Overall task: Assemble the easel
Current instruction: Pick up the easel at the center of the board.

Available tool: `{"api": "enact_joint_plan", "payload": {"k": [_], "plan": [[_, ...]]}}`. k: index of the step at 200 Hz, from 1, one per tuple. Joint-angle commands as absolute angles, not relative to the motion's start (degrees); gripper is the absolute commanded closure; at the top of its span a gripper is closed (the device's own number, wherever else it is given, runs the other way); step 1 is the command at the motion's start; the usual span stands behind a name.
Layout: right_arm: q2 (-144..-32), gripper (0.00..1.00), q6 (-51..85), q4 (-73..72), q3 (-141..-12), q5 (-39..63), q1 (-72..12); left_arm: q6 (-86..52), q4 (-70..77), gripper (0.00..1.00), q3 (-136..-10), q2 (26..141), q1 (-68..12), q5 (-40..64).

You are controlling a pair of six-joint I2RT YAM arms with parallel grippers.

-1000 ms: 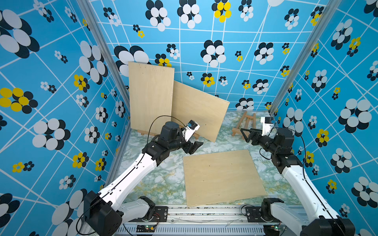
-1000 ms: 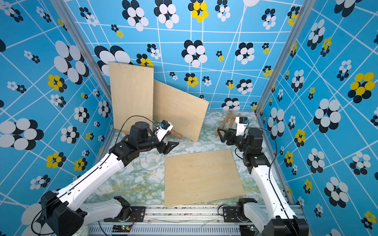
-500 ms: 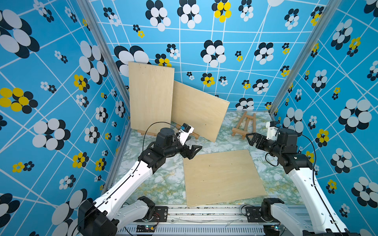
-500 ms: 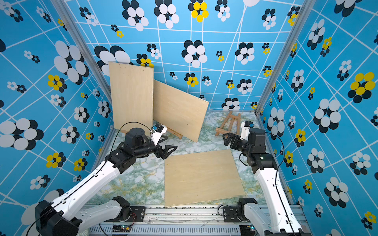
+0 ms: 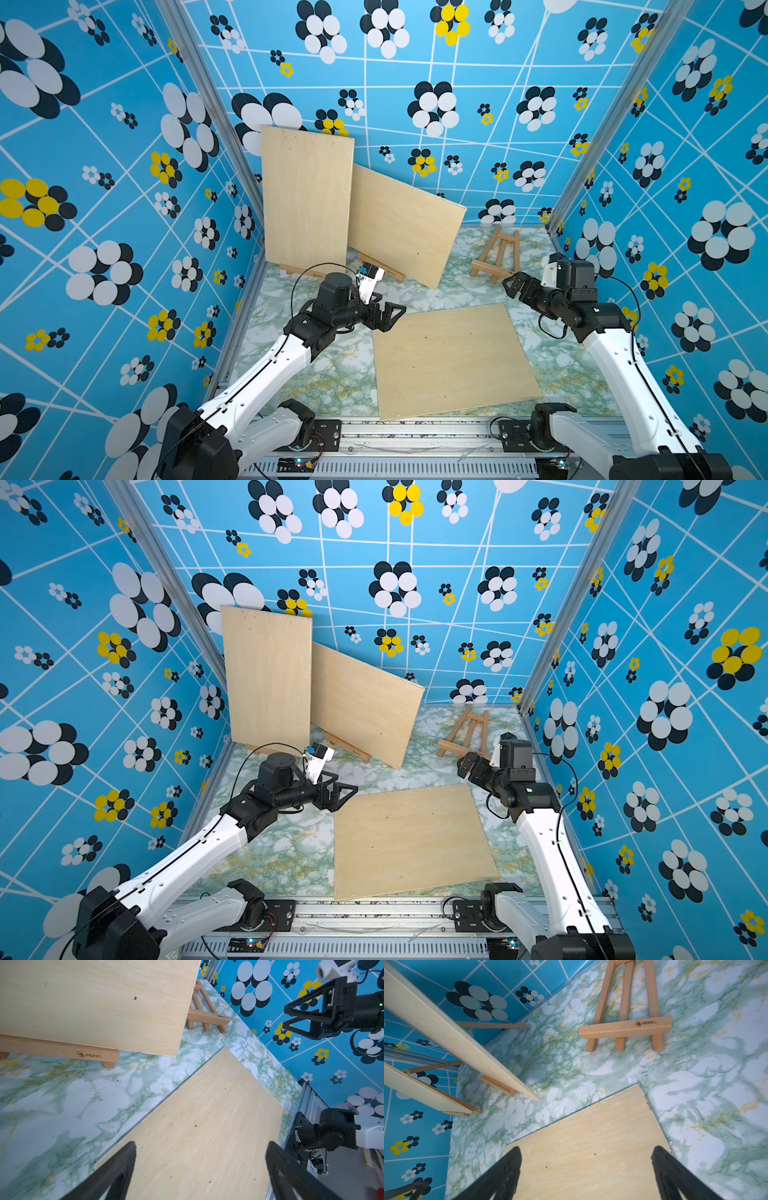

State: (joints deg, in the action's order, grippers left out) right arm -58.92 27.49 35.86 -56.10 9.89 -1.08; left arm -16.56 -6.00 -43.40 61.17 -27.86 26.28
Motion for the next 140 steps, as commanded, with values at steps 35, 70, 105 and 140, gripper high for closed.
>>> {"api": "enact_joint_plan", "payload": {"k": [35, 70, 105, 140], "plan": [[-58.02, 0.0, 28.55, 36.58, -51.24, 10.06, -1.14, -25.49, -7.56, 0.01, -39.87, 59.67, -25.96, 22.34], [-58.58, 0.0, 29.14, 35.18, -47.62, 11.38, -1.12, -26.25, -7.58, 0.01, -36.86, 57.75, -24.9, 20.95], [-59.36, 0.0, 28.97, 32.95, -44.11, 11.43, -1.14, -25.7, -9.42, 0.01, -34.3, 54.02, -23.53, 16.3], [-61.81, 0.01, 28.33, 31.38, -42.76, 11.25, -1.14, -22.0, -14.72, 0.01, -34.57, 51.63, -21.47, 10.84]]}}
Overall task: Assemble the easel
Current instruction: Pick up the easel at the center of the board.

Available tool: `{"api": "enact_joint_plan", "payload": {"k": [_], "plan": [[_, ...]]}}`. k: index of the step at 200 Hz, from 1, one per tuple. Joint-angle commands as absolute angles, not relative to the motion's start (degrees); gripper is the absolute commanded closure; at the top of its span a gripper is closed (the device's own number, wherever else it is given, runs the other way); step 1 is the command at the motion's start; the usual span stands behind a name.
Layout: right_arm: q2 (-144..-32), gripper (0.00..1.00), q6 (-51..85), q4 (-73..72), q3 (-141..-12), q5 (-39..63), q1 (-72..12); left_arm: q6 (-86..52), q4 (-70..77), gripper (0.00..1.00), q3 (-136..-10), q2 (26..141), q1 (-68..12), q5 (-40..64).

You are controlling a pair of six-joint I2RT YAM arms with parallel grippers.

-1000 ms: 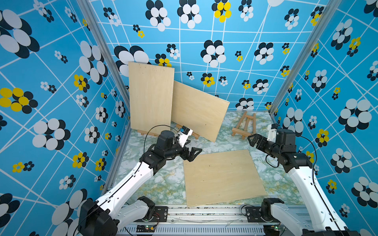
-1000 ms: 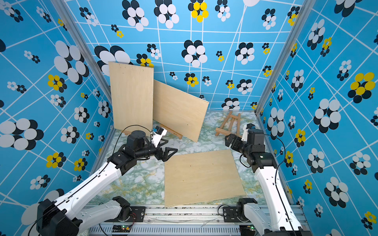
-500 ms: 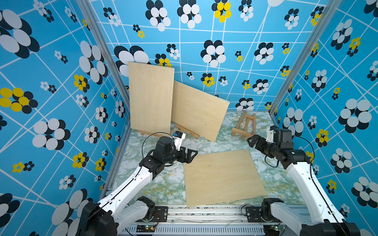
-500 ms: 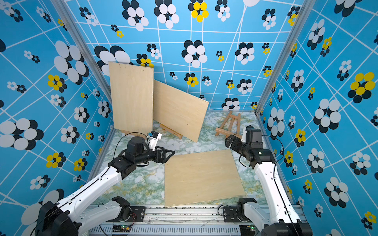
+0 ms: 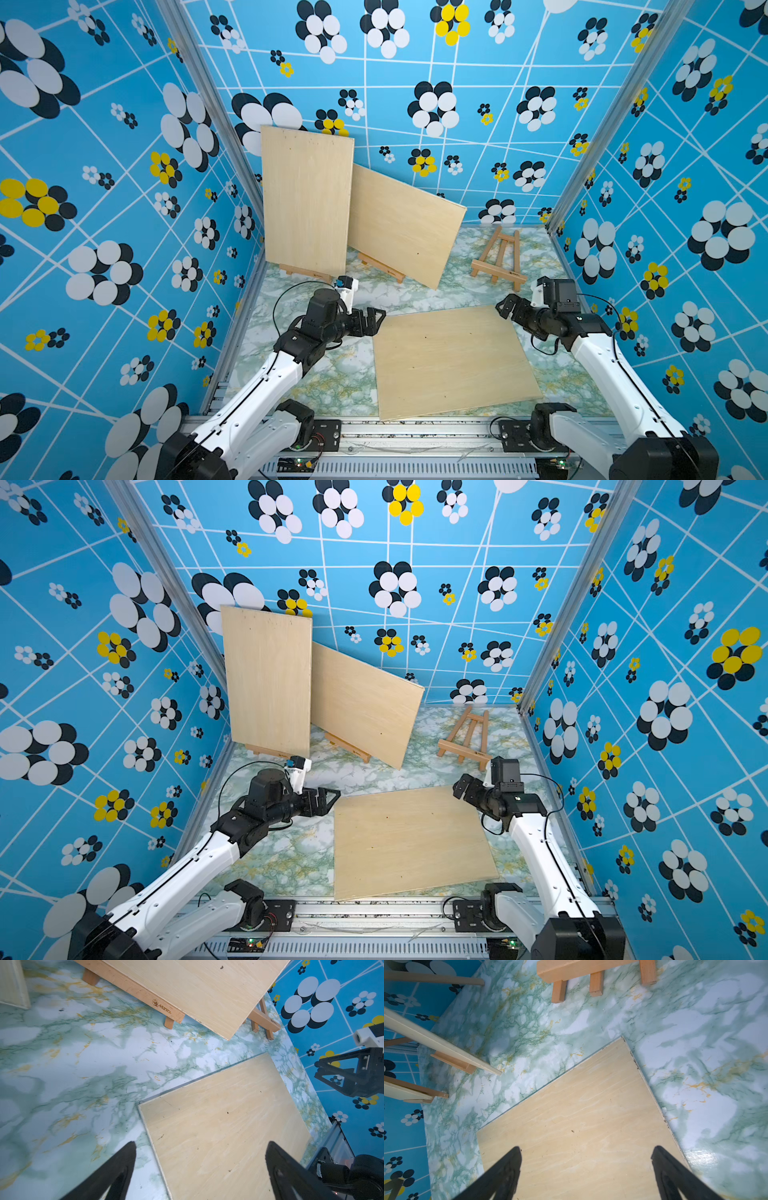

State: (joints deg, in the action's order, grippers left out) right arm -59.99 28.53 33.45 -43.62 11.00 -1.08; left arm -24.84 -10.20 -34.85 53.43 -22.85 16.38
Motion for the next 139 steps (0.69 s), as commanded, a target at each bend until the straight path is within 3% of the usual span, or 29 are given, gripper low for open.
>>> {"api": "enact_joint_plan", "payload": {"k": [1, 37, 80, 139], "plan": [[-61.93, 0.01, 28.31, 31.33, -42.78, 11.25, -1.14, -21.9, -14.87, 0.01, -34.6, 51.57, -21.32, 10.65], [-65.15, 0.01, 27.86, 31.98, -44.69, 8.28, -1.12, -22.1, -17.5, 0.01, -35.41, 51.35, -17.0, 7.32], [-73.56, 0.01, 26.03, 38.28, -54.17, 2.65, -1.14, -25.85, -17.85, 0.01, -36.0, 55.35, -9.78, 16.27], [-86.26, 0.01, 24.25, 42.32, -69.12, -0.66, -0.26, -26.11, -19.05, 0.01, -37.52, 60.08, -8.54, 19.69]]}}
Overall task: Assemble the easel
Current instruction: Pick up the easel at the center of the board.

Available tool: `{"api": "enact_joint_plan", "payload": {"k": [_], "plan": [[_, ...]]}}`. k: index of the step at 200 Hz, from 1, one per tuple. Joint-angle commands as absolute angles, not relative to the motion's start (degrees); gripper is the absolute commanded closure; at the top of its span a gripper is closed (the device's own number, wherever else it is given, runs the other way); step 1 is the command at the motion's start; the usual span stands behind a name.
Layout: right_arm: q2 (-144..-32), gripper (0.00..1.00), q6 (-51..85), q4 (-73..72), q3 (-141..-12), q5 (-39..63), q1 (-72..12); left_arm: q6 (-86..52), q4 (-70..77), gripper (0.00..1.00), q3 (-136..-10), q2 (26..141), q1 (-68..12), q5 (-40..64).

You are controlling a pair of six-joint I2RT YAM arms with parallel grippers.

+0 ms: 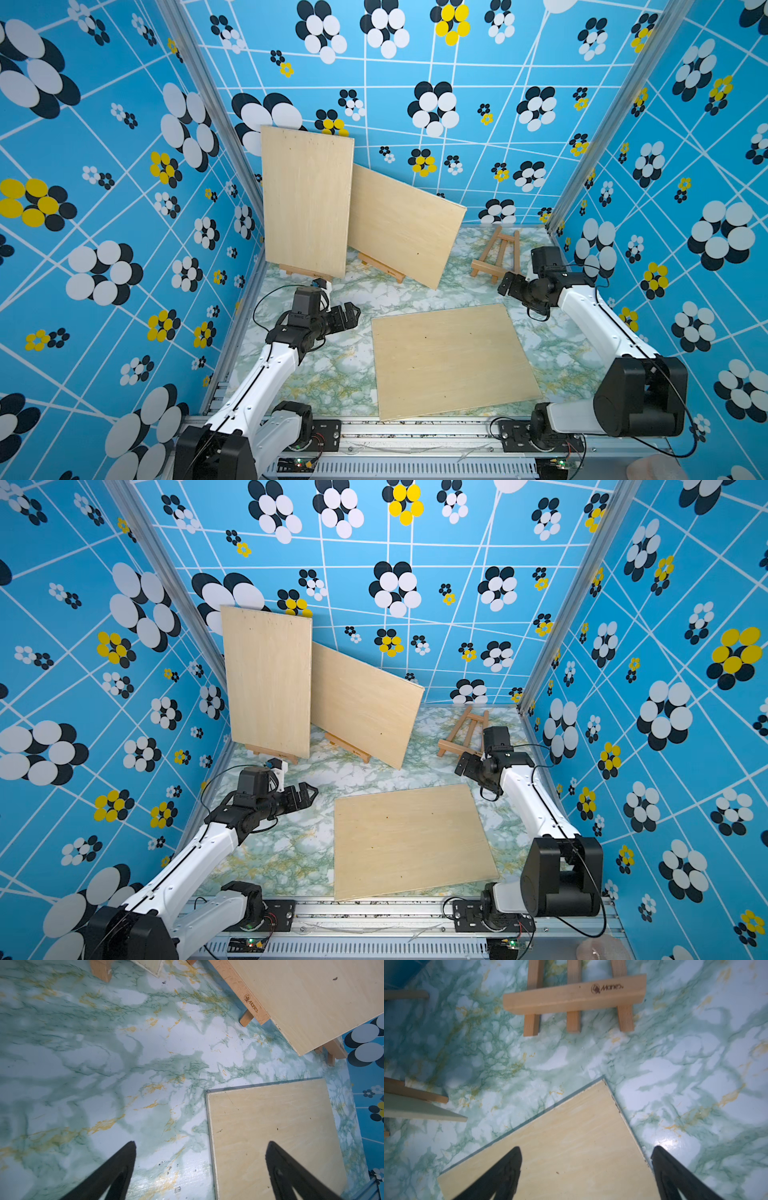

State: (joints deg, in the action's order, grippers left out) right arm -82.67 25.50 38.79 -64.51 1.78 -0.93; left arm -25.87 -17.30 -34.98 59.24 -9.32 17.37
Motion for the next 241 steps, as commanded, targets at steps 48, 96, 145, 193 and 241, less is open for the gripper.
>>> {"api": "enact_joint_plan", "payload": {"k": [48, 96, 145, 193, 241], "plan": [[-92.97, 0.01, 23.81, 42.9, -75.25, 1.17, 0.0, -26.2, -18.04, 0.01, -38.25, 60.62, -8.22, 22.27], [-95.31, 0.01, 23.57, 42.4, -76.34, 1.96, 0.0, -25.27, -17.45, 0.01, -37.86, 60.47, -8.18, 25.23], [-99.7, 0.02, 23.38, 43.7, -80.8, 0.24, 0.16, -25.07, -17.2, 0.01, -37.88, 60.65, -8.26, 27.06], [-105.74, 0.05, 23.27, 44.75, -88.42, -1.07, 1.4, -25.21, -16.49, 0.01, -37.69, 60.32, -8.22, 28.6], [-112.46, 0.1, 22.35, 47.24, -98.7, -3.31, 3.51, -25.37, -15.91, 0.01, -37.09, 60.25, -8.15, 29.41]]}}
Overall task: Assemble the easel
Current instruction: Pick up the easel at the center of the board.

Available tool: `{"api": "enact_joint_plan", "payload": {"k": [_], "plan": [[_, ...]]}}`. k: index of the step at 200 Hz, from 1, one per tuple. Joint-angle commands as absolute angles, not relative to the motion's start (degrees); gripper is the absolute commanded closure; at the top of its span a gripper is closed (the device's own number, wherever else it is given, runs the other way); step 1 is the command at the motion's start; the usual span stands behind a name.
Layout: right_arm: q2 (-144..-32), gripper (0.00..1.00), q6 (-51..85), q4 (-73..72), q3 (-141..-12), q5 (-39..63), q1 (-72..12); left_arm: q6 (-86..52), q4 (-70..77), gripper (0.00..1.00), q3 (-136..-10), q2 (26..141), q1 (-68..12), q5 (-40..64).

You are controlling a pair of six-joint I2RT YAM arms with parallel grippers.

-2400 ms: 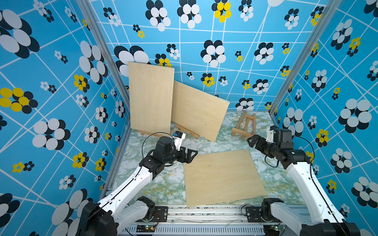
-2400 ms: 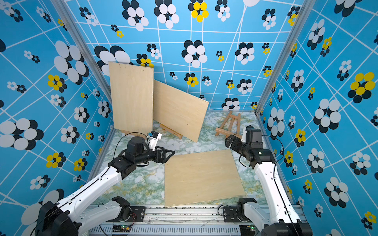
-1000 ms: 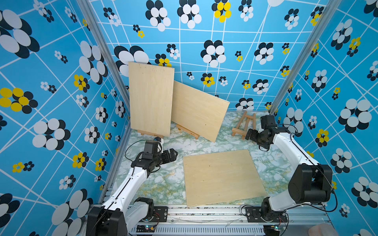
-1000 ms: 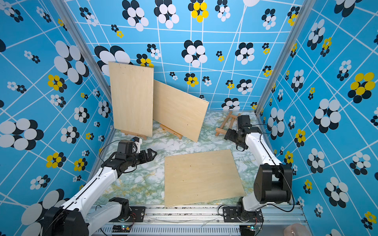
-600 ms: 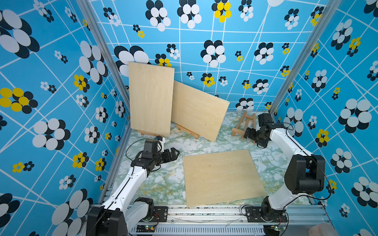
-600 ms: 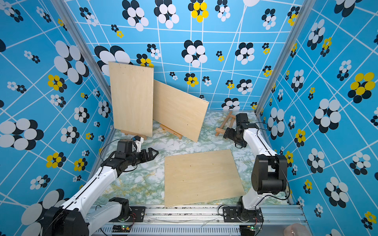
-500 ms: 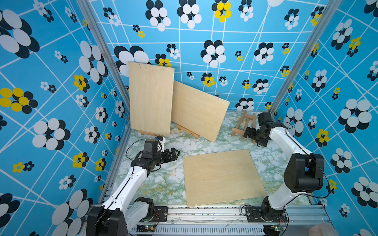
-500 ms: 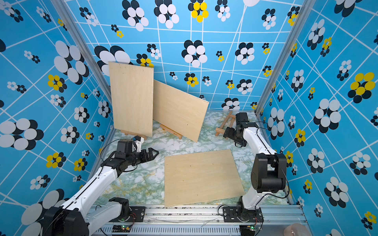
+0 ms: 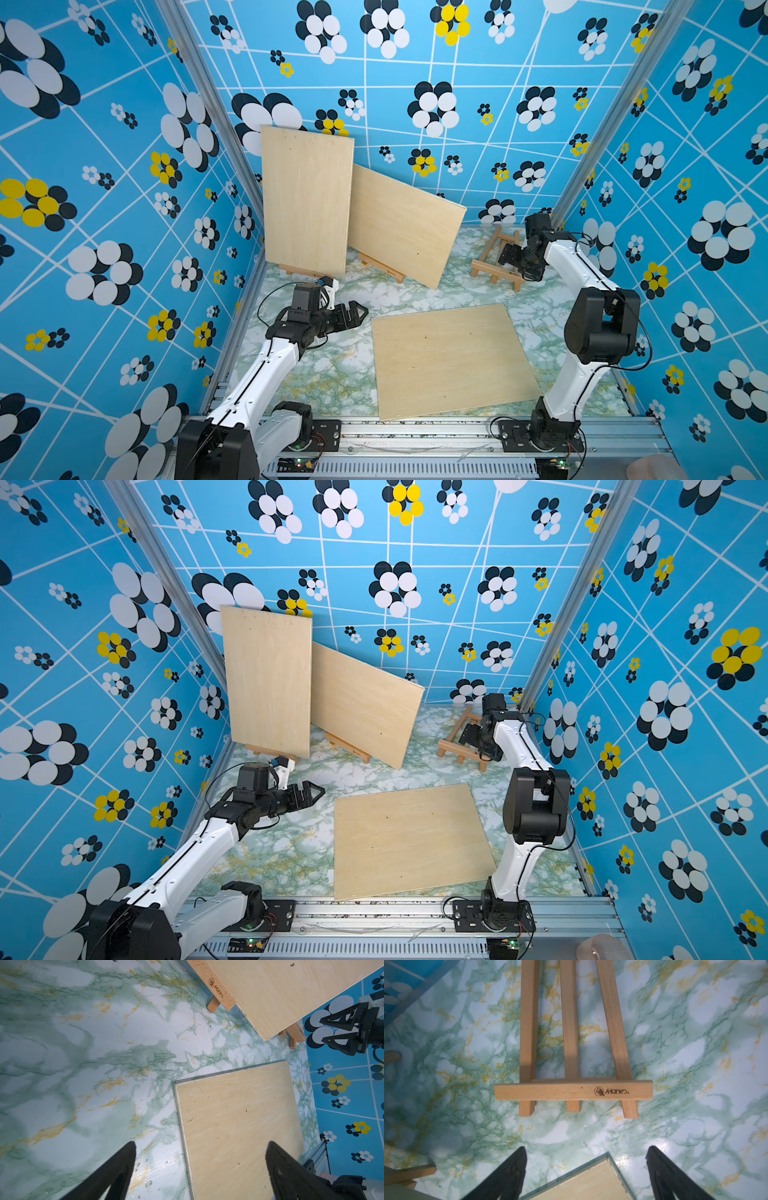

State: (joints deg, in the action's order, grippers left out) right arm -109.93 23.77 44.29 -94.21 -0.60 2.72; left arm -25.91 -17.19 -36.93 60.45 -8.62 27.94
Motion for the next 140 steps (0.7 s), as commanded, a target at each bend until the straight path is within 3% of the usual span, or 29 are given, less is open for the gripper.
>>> {"api": "enact_joint_plan", "payload": {"k": [1, 140], "plan": [[-112.61, 0.1, 22.34, 47.31, -98.88, -3.37, 3.6, -25.34, -15.91, 0.01, -37.09, 60.27, -8.12, 29.42], [-127.56, 0.13, 20.68, 49.32, -111.34, -3.8, 7.65, -26.79, -13.36, 0.01, -36.49, 61.4, -8.31, 32.15]]}}
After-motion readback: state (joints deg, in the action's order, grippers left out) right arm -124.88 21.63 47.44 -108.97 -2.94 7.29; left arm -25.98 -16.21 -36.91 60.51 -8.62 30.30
